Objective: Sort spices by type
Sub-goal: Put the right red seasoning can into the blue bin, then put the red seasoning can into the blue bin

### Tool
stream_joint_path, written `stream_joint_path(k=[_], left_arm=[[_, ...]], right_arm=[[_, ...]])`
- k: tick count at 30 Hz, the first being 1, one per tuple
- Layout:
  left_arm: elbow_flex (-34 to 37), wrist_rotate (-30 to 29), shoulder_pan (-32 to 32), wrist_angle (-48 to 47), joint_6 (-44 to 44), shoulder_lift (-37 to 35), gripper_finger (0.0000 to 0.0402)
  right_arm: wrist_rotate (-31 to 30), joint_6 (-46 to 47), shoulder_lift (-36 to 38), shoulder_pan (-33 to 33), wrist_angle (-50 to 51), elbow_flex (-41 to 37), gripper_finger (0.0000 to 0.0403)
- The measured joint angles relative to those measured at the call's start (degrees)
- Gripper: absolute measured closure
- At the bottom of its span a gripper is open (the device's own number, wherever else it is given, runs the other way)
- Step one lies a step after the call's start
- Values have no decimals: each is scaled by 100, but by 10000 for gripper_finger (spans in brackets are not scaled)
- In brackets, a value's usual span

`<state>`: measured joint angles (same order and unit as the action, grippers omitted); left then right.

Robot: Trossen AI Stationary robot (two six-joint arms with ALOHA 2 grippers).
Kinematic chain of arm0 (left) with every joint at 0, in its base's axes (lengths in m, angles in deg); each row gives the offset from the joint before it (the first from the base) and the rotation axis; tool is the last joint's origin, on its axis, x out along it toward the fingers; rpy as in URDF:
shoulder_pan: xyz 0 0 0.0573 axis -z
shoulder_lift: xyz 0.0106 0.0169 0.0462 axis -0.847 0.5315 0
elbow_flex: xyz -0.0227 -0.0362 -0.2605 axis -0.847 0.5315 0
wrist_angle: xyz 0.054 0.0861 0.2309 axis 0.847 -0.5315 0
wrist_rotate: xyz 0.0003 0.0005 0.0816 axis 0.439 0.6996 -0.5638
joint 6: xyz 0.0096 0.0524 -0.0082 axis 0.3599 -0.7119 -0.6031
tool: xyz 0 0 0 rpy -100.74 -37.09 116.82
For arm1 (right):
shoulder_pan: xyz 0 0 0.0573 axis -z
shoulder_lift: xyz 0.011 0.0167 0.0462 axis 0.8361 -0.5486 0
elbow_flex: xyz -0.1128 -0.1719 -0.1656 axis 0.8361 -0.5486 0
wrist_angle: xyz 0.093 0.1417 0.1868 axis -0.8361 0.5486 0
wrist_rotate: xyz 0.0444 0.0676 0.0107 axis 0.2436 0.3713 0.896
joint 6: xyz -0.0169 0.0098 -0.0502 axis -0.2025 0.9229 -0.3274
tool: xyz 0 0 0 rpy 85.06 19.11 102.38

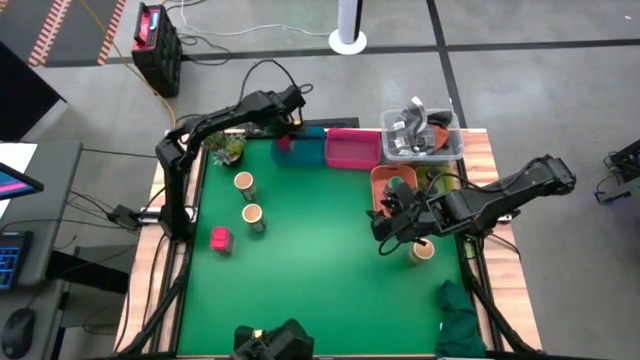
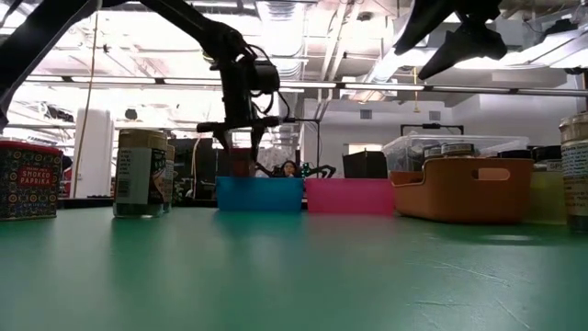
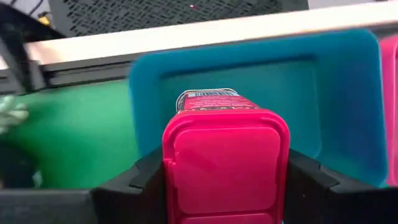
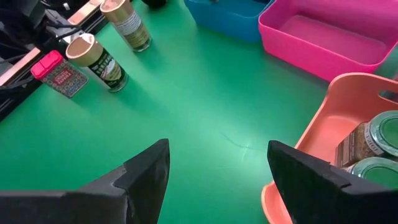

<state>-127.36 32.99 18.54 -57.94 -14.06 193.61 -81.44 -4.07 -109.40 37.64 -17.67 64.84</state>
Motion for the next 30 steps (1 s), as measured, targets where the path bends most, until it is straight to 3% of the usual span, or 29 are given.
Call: stream_joint_path(k=[8, 21, 30], left_arm=[[2, -234, 39, -112, 19, 64, 183], [2, -323, 28, -44, -285, 61, 128], [-411, -812, -26, -103, -1480, 50, 122]], right_arm=[[-17, -11, 0, -50, -127, 0, 107], [-26, -82, 0, -52, -251, 0, 107], [-24, -101, 0, -52, -248, 0, 107]])
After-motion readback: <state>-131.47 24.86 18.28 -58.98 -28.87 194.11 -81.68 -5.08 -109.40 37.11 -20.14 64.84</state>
